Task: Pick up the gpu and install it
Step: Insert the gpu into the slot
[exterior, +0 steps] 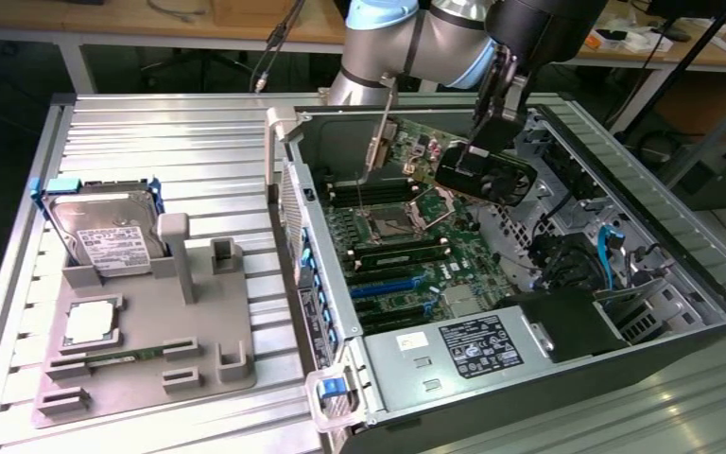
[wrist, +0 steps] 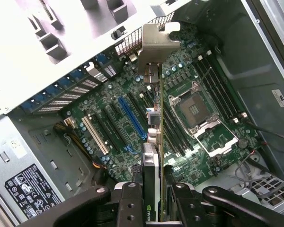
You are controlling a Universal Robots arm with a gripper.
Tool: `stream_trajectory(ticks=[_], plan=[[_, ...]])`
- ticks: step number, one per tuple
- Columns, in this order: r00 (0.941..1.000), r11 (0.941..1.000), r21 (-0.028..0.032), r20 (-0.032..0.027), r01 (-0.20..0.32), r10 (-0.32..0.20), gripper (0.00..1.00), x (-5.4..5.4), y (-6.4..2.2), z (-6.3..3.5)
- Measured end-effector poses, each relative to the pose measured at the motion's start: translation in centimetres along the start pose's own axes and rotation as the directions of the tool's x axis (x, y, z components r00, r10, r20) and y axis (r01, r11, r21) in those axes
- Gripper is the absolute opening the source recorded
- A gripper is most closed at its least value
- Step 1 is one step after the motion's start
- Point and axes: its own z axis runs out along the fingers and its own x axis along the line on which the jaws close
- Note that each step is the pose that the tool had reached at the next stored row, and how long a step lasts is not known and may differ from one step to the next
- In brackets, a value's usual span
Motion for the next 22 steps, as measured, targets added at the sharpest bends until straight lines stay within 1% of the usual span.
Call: stream_trajectory(ticks=[13,22], plan=[[0.9993,0.9993,-0.0004,-0.0002,0.039,-0.039,0.27,0.00,0.00,0.00],[0.9989,0.9989,-0.0005,-0.0002,0.047,-0.047,0.27,0.00,0.00,0.00]])
